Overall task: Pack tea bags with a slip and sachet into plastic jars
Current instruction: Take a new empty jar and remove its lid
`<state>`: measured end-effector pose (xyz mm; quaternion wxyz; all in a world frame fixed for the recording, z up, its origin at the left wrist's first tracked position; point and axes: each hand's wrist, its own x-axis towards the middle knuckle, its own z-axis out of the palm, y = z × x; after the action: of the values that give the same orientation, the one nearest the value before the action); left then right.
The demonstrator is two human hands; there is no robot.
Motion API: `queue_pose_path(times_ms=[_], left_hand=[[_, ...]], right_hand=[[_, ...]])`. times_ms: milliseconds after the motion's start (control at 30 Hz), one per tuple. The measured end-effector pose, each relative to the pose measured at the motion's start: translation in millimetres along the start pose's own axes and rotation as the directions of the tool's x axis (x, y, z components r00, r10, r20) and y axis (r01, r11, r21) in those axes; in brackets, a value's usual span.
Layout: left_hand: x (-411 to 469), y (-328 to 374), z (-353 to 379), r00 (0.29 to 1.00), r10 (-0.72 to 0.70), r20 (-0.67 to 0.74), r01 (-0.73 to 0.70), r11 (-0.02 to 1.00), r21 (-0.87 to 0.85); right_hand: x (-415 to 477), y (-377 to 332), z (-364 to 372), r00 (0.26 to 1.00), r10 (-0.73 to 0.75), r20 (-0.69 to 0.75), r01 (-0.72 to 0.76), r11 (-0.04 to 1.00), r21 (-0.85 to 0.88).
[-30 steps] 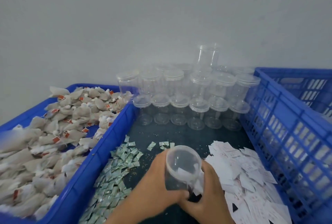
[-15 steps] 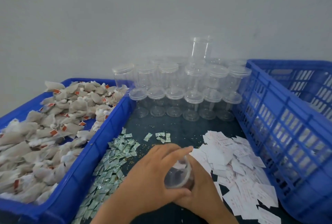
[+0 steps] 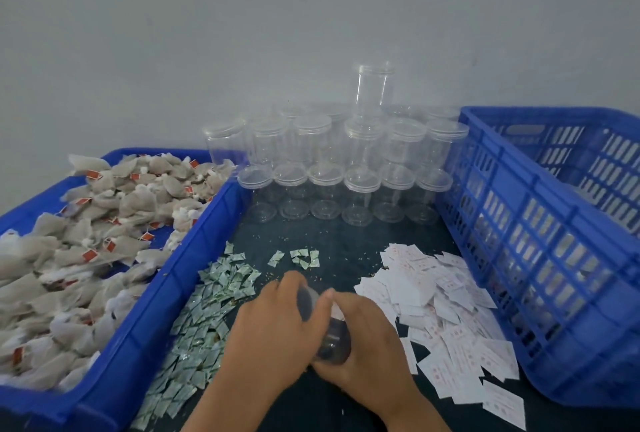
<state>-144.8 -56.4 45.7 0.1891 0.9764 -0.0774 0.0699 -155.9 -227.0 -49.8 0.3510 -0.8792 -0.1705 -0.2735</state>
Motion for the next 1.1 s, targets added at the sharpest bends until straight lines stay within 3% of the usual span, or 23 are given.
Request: queue_pose_path(times_ms=[67, 100, 167, 200, 233, 300, 433, 500, 533, 567, 633, 767, 933, 1000, 1100], left_hand=[[10.5, -11.2, -0.6, 0.976, -0.098, 0.197, 0.121, 0.986, -0.111], [17.1, -18.3, -2.9, 0.927, -0.185, 0.326, 0.282, 0.917, -0.282], [24.5, -33.4, -8.9, 0.803, -0.255, 0.538, 0.584, 0.518, -0.625], [27.8, -42.8, -7.1, 0.810, -0.258, 0.527, 0.585, 0.421, -0.693], [30.7, -51.8, -0.7, 0.847, -0.280, 0.452, 0.532, 0.452, -0.716], [30.9, -62.2, 16.4, 0.905, -0.328, 0.272, 0.423, 0.610, -0.670], [34.9, -69.4, 44.4, 0.966, -0.258, 0.026, 0.234, 0.824, -0.516], [38.4, -72.9, 55.5, 0.983, -0.150, -0.101, 0.128, 0.973, -0.193], [39.8, -74.9, 61.6, 0.987, -0.084, -0.139, 0.084, 0.996, -0.008], [41.4, -76.4, 65.2, 0.988, -0.053, -0.147, 0.070, 0.991, 0.117], [46.4, -72.9, 64.6, 0.990, -0.042, -0.137, 0.068, 0.979, 0.191], [48.8, -64.6, 34.1, 0.979, 0.040, -0.199, -0.018, 0.994, 0.112], [50.3, -88.2, -56.9, 0.951, -0.010, -0.309, -0.008, 0.998, -0.055], [61.2, -117.6, -94.2, 0.967, -0.067, -0.246, 0.063, 0.998, -0.024], [85.1, -167.9, -124.3, 0.967, -0.253, 0.038, 0.239, 0.947, 0.212]], right_hand=[[0.2, 5.4, 4.8, 0.992, -0.092, -0.091, 0.084, 0.993, -0.084], [0.2, 8.1, 4.9, 0.988, -0.071, -0.137, 0.059, 0.994, -0.087], [0.6, 10.2, -0.8, 0.965, 0.116, -0.234, -0.120, 0.993, -0.006], [0.1, 8.3, -6.0, 0.934, 0.254, -0.250, -0.241, 0.967, 0.081], [-0.8, 6.5, -10.0, 0.897, 0.376, -0.232, -0.341, 0.923, 0.180], [-2.3, 7.7, -13.2, 0.839, 0.523, -0.150, -0.468, 0.835, 0.290], [-3.4, 4.5, -14.2, 0.834, 0.549, -0.050, -0.518, 0.812, 0.268], [-3.1, 3.0, -15.1, 0.840, 0.540, -0.046, -0.511, 0.817, 0.267], [-2.7, 2.0, -15.6, 0.842, 0.537, -0.045, -0.507, 0.818, 0.271], [-2.1, 0.7, -15.5, 0.843, 0.536, -0.044, -0.505, 0.817, 0.279], [-2.1, 0.3, -16.5, 0.839, 0.542, -0.049, -0.507, 0.811, 0.292], [-1.1, -1.6, -16.4, 0.844, 0.535, -0.040, -0.499, 0.811, 0.306], [-2.3, -4.3, -15.6, 0.873, 0.487, -0.015, -0.460, 0.833, 0.307], [-3.3, -4.7, -14.8, 0.879, 0.477, -0.005, -0.453, 0.839, 0.301], [-3.0, -4.2, -13.0, 0.891, 0.454, 0.033, -0.445, 0.853, 0.274]])
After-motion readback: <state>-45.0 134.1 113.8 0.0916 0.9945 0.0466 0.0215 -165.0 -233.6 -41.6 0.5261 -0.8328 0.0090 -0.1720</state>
